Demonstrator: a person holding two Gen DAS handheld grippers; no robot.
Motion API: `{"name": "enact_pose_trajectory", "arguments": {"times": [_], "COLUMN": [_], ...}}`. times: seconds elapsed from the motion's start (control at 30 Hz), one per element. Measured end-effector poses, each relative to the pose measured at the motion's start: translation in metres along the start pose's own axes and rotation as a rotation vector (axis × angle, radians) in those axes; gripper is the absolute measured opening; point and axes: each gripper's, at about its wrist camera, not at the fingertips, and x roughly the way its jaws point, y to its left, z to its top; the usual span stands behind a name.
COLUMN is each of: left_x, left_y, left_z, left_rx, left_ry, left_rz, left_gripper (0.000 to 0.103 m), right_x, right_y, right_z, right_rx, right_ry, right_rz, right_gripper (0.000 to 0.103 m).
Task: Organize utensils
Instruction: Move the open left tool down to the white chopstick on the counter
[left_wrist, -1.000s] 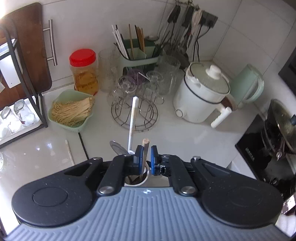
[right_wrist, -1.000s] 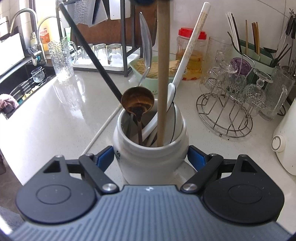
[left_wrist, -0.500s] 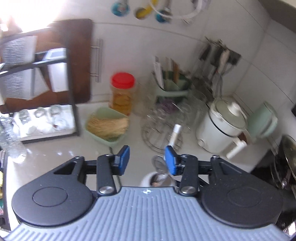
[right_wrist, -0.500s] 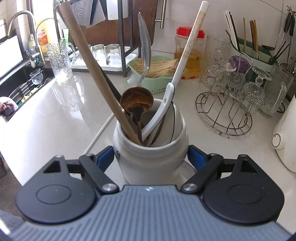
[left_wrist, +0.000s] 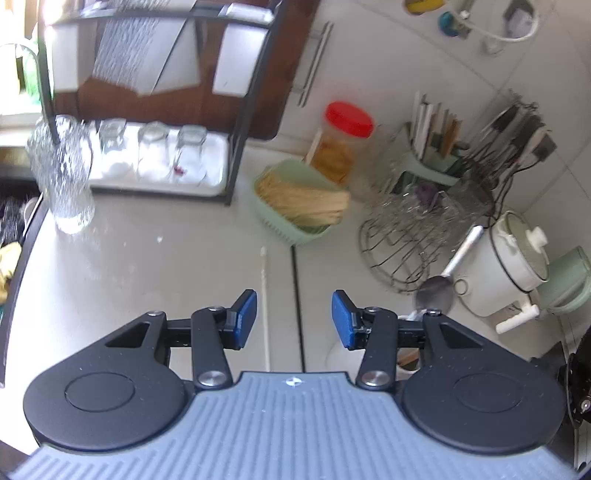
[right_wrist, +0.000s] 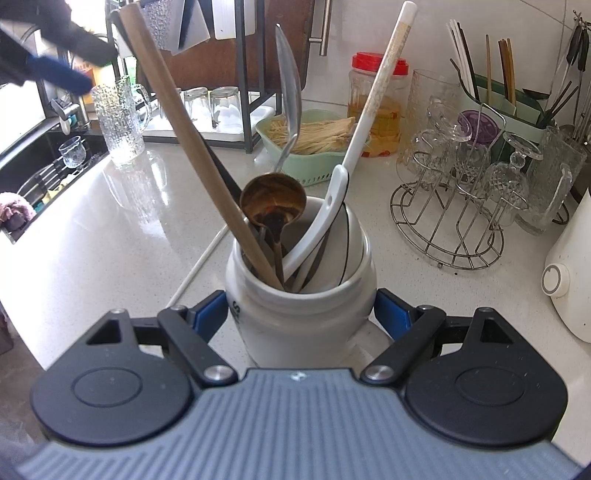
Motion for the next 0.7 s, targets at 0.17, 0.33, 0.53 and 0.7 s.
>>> {"name": "enact_pose_trajectory", "arguments": {"times": [0.17,0.33,0.53,0.7], "left_x": [0.026,0.055,0.097,0.135], "left_y": [0.012,0.02,0.025,0.021], "left_z": [-0.009,-0.017,-0.017,-0.008], "left_rx": [-0.019,-0.026,-0.004,0.017], "left_ry": [0.034,0.065,0.091,0.097], "left_rz": [0.018,0.014,0.015,0.019], "left_gripper": [0.051,0.051,0.05,0.05], "right_x": [0.0,-0.001,-0.001,0.0], "right_y": [0.0,0.0,0.002,0.002], "right_z": [0.001,0.0,0.001,0.003], "right_rx": [0.002,0.009,0.028,0.038], "right_ry": [0.004,0.006,0.011,0.026], "right_rz": [0.0,-0.003,-0.021,-0.024], "right_gripper": [0.088,0.088,0.088,0.088]}}
